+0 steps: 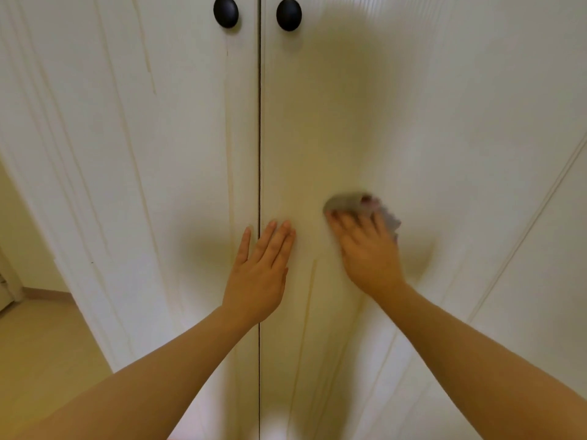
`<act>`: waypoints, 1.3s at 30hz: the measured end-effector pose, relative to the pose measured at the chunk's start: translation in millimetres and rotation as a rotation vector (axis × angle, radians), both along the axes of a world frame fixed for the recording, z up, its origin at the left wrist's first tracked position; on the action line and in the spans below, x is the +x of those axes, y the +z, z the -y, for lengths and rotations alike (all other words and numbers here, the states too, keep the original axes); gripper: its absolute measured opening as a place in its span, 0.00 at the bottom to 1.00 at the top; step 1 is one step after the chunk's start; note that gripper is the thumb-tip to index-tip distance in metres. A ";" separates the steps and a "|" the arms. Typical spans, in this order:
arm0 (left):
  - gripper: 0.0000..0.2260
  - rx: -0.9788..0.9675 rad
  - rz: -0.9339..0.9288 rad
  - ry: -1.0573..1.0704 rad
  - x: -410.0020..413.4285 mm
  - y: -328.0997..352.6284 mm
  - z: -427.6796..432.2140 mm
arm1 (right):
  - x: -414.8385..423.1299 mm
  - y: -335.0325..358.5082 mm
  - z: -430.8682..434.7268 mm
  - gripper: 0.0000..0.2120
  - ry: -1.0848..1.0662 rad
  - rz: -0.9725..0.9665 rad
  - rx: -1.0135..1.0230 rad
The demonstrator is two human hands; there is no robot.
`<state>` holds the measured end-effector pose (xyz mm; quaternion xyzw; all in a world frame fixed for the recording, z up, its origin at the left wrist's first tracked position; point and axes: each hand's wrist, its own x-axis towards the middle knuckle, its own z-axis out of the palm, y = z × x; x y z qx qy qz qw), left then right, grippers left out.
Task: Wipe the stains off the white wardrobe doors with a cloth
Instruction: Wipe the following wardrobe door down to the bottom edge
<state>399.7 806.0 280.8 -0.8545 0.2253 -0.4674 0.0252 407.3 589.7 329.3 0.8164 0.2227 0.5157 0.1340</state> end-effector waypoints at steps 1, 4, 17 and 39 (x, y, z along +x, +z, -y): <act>0.25 0.004 0.010 -0.011 -1.0 3.1 1.4 | -5.5 -22.1 13.1 0.25 0.027 -0.042 -0.146; 0.24 -0.021 0.041 -0.016 -1.2 18.1 2.0 | -12.0 -24.0 58.4 0.24 0.100 -0.111 -0.389; 0.25 0.002 0.075 -0.146 10.8 36.7 60.4 | -22.9 -26.5 105.7 0.26 -0.058 -0.085 -0.164; 0.27 0.169 0.170 -0.284 19.2 22.4 144.0 | -56.7 -124.7 130.2 0.26 -0.243 -0.262 0.877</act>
